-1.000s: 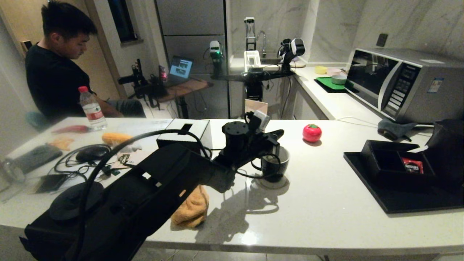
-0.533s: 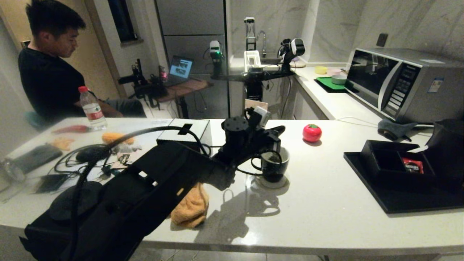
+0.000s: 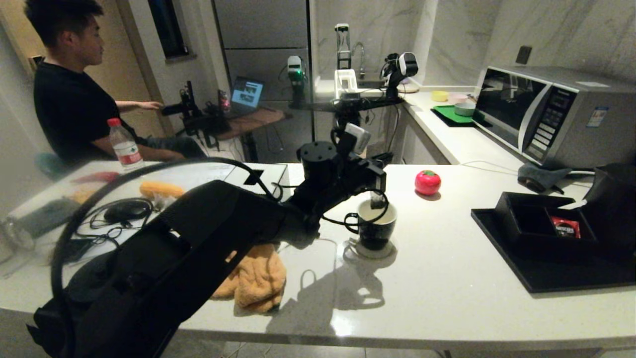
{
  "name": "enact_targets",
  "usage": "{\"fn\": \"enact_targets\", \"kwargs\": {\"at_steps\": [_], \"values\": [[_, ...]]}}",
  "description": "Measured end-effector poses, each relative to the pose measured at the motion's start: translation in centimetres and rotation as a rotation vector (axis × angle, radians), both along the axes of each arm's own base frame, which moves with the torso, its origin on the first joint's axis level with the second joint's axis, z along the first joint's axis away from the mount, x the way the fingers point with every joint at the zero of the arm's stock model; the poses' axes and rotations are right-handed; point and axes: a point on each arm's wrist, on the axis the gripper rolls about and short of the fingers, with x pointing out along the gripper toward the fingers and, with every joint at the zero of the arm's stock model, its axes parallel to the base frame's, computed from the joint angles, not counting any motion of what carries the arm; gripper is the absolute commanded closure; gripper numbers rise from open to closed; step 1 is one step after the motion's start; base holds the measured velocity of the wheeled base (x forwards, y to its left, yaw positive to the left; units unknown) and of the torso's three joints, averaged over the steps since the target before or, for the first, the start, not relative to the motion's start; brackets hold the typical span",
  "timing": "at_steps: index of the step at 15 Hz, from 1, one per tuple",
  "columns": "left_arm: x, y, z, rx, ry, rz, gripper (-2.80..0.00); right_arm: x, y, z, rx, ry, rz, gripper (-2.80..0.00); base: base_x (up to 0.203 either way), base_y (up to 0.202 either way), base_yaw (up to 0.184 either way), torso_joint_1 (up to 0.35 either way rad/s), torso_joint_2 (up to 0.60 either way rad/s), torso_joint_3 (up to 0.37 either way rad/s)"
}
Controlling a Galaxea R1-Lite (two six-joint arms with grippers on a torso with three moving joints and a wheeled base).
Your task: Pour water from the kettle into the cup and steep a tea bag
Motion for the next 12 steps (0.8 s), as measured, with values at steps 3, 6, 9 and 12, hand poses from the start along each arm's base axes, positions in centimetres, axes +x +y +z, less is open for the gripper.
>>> {"fn": "enact_targets", "kwargs": {"at_steps": [3,6,9,12], "values": [[-0.32,-0.25,0.35,-0.006,-0.008,-0.008,0.00,0.00,0.00,0.00,0.000,0.000,0.000,0.00,0.000,0.000,0.000,0.000,0.00,0.000],[-0.42,-0.34,0.38,-0.006,-0.007,-0.010,0.00,0.00,0.00,0.00,0.000,0.000,0.000,0.00,0.000,0.000,0.000,0.000,0.00,0.000],[-0.53,-0.41,0.29,-0.004,-0.006,-0.013,0.00,0.00,0.00,0.00,0.000,0.000,0.000,0.00,0.000,0.000,0.000,0.000,0.00,0.000],[-0.67,-0.36,0.83,-0.009,-0.011,-0.013,0.00,0.00,0.00,0.00,0.000,0.000,0.000,0.00,0.000,0.000,0.000,0.000,0.00,0.000]]}}
